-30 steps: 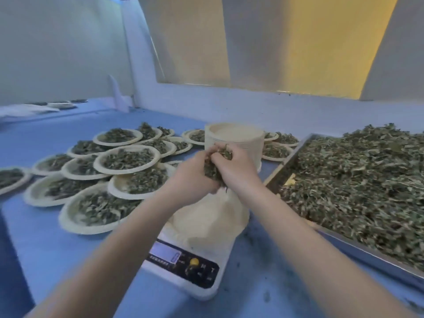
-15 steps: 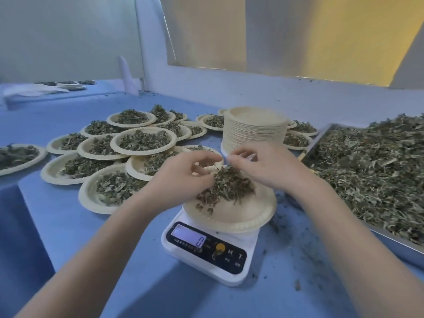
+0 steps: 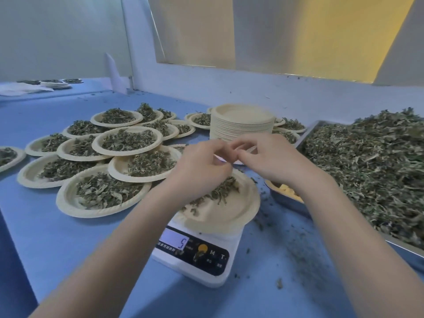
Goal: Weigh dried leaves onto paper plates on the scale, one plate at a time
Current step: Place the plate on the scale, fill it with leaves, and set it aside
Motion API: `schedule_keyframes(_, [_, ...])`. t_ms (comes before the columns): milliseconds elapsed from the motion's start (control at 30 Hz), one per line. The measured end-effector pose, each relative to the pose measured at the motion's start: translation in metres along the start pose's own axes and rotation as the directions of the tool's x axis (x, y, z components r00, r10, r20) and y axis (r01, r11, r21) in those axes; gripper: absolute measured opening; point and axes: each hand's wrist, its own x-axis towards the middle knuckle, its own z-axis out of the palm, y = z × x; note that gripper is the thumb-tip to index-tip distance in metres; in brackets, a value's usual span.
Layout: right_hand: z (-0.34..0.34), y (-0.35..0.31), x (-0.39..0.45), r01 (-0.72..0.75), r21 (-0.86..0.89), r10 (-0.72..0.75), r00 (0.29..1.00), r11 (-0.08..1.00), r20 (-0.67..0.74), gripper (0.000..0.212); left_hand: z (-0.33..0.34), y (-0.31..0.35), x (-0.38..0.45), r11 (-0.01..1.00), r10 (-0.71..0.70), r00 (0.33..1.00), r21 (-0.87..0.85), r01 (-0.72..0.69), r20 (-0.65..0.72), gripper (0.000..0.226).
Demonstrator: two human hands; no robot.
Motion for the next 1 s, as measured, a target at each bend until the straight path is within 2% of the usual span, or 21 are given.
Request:
schedule_keyframes(67, [-0.012, 0.016, -0.007, -0.03, -0.102, 0.032, 0.999, 0.994, 0.014, 0.029, 0.021, 0.019, 0.011, 0.996, 0.036, 0.997, 0.076, -0.041, 0.063, 0.016])
schedule_keyframes(167, [-0.034, 0.055, -0.021, -0.155, -0.302, 0.169, 0.985, 0.941, 0.019, 0.028, 0.066, 0.047, 0.025, 0.98, 0.069, 0.972, 0.167, -0.108, 0.226, 0.021])
schedule_keyframes(233, [-0.047, 0.082, -0.034, -0.254, -0.461, 0.289, 0.957, 0.851, 0.006, 0.033, 0.098, 0.06, 0.031, 0.967, 0.052, 0.945, 0.222, -0.129, 0.321, 0.028])
schedule_keyframes(300, [-0.051, 0.104, -0.047, -0.286, -0.577, 0.386, 0.921, 0.765, 0.055, 0.045, 0.124, 0.069, 0.035, 0.949, 0.023, 0.924, 0.282, -0.14, 0.381, 0.034])
schedule_keyframes(367, [-0.047, 0.118, -0.056, -0.276, -0.553, 0.395, 0.913, 0.786, 0.106, 0.045, 0.143, 0.076, 0.037, 0.936, -0.025, 0.908, 0.328, -0.126, 0.419, 0.03])
schedule_keyframes(467, [-0.039, 0.13, -0.061, -0.219, -0.468, 0.284, 0.956, 0.856, 0.072, 0.031, 0.159, 0.08, 0.042, 0.913, -0.096, 0.893, 0.396, -0.096, 0.439, 0.029])
schedule_keyframes(533, [-0.04, 0.137, -0.059, -0.211, -0.4, 0.223, 0.975, 0.892, -0.016, 0.026, 0.162, 0.079, 0.047, 0.909, -0.133, 0.893, 0.412, -0.063, 0.43, 0.031])
schedule_keyframes(633, [-0.049, 0.14, -0.056, -0.236, -0.258, 0.189, 0.963, 0.937, -0.193, 0.025, 0.158, 0.078, 0.052, 0.919, -0.174, 0.898, 0.395, 0.001, 0.404, 0.03])
schedule_keyframes(733, [-0.057, 0.139, -0.057, -0.244, -0.238, 0.18, 0.949, 0.94, -0.259, 0.023, 0.152, 0.078, 0.053, 0.944, -0.135, 0.931, 0.329, 0.018, 0.338, 0.034])
schedule_keyframes(1000, [-0.063, 0.126, -0.058, -0.248, -0.283, 0.189, 0.957, 0.927, -0.221, 0.021, 0.138, 0.076, 0.046, 0.993, -0.115, 0.962, 0.043, 0.107, 0.248, 0.06])
